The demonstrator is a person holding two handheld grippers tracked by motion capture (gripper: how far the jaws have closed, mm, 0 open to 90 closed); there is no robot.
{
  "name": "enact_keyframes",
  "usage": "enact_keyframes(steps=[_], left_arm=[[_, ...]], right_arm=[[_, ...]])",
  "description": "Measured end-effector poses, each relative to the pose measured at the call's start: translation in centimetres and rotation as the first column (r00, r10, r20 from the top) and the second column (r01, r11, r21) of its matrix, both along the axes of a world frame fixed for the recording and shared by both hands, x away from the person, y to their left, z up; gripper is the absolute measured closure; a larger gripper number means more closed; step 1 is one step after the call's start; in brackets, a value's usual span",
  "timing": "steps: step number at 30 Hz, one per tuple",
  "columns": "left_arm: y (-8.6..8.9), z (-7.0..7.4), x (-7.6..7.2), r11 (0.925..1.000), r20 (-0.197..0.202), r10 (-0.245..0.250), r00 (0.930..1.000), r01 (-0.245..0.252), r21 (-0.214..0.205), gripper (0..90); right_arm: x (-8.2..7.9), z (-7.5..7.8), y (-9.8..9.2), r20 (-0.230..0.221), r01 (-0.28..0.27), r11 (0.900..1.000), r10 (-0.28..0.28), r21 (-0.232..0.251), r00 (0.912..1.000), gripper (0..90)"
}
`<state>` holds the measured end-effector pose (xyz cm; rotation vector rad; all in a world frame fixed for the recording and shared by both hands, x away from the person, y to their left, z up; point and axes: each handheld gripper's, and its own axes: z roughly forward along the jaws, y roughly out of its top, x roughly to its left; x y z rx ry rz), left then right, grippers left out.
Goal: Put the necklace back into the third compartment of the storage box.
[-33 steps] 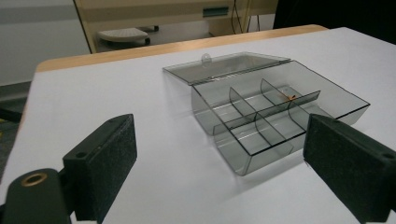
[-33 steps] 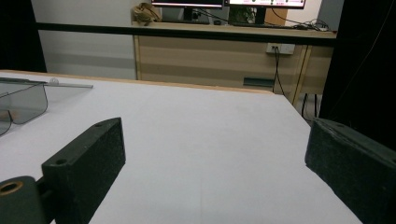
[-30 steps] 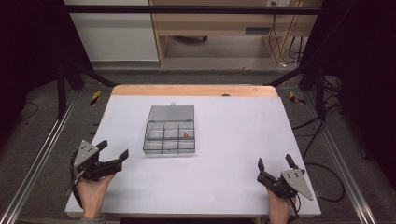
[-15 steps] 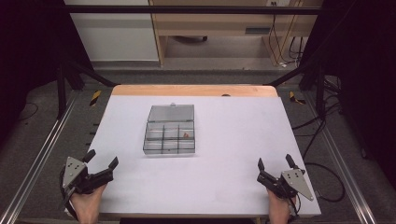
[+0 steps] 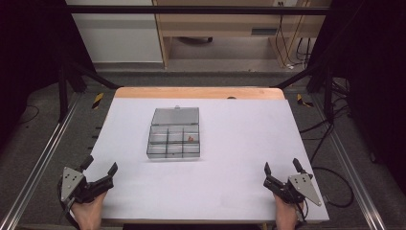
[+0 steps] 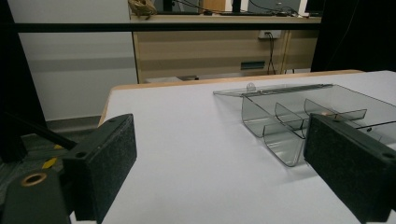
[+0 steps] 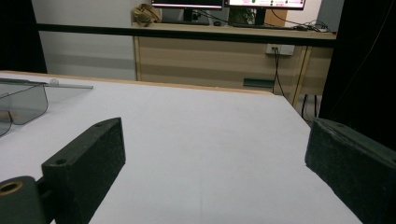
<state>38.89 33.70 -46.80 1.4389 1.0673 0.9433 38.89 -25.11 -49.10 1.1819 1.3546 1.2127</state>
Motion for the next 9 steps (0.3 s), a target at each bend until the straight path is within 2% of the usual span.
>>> enact_keyframes(steps=[9], left_arm=[[-0.05,-0.46,0.08,1.0,0.013,-0.005,0.9999,0.005,0.003,9.5]], right_arm=[[0.02,0.01,0.03,-0.001,0.001,1.0,-0.001,-0.003,1.0,5.4]])
